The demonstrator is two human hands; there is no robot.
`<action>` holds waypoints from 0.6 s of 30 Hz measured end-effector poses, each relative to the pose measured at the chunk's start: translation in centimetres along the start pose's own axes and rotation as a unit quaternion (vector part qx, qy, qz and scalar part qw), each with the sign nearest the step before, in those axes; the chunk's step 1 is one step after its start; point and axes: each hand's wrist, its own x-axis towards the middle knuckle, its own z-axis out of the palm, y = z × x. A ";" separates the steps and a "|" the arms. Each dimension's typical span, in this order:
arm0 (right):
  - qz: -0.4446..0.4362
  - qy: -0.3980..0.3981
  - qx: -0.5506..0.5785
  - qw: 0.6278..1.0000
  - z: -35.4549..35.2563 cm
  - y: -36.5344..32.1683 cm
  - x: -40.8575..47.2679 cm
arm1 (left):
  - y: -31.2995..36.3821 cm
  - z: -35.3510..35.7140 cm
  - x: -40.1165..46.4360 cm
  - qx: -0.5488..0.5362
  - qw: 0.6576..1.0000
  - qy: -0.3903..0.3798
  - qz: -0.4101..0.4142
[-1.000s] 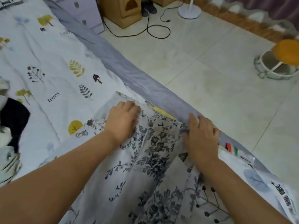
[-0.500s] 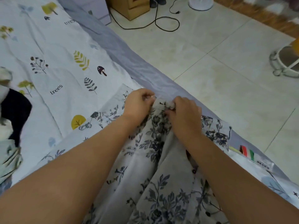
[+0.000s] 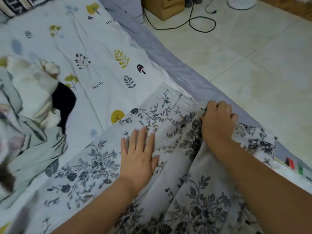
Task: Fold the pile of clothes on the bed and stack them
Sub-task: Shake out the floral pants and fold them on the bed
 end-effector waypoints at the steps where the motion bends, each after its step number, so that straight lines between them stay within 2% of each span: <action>1: -0.026 0.012 0.018 0.999 -0.1 -1.0 -1.2 | -1.3 0.7 -0.5 0.002 0.999 -0.037 -0.028; 3: -0.133 0.012 0.049 0.990 0.0 -3.1 -4.1 | -3.4 1.8 -1.6 0.008 0.993 -0.110 -0.049; 5: -0.235 -0.085 0.021 0.968 0.5 -4.5 -7.1 | -4.5 1.7 -2.4 0.003 0.989 -0.145 -0.027; 7: -0.258 -0.203 -0.041 0.944 1.3 -4.8 -9.2 | -5.0 0.6 -3.0 -0.029 0.988 -0.154 -0.015; 9: -0.235 -0.249 -0.080 0.936 1.2 -4.8 -10.0 | -5.5 -0.8 -4.0 -0.065 0.990 -0.127 -0.009; 13: -0.206 -0.243 -0.108 0.942 -1.4 -8.0 -11.6 | -7.5 -3.8 -8.6 -0.088 0.995 -0.033 -0.021; 15: -0.249 -0.211 -0.096 0.940 -2.5 -10.2 -13.3 | -9.3 -4.6 -11.9 -0.086 0.995 -0.011 -0.049; 18: -0.337 -0.196 -0.051 0.920 -3.6 -13.8 -17.0 | -13.2 -4.7 -17.1 -0.058 0.988 0.012 -0.140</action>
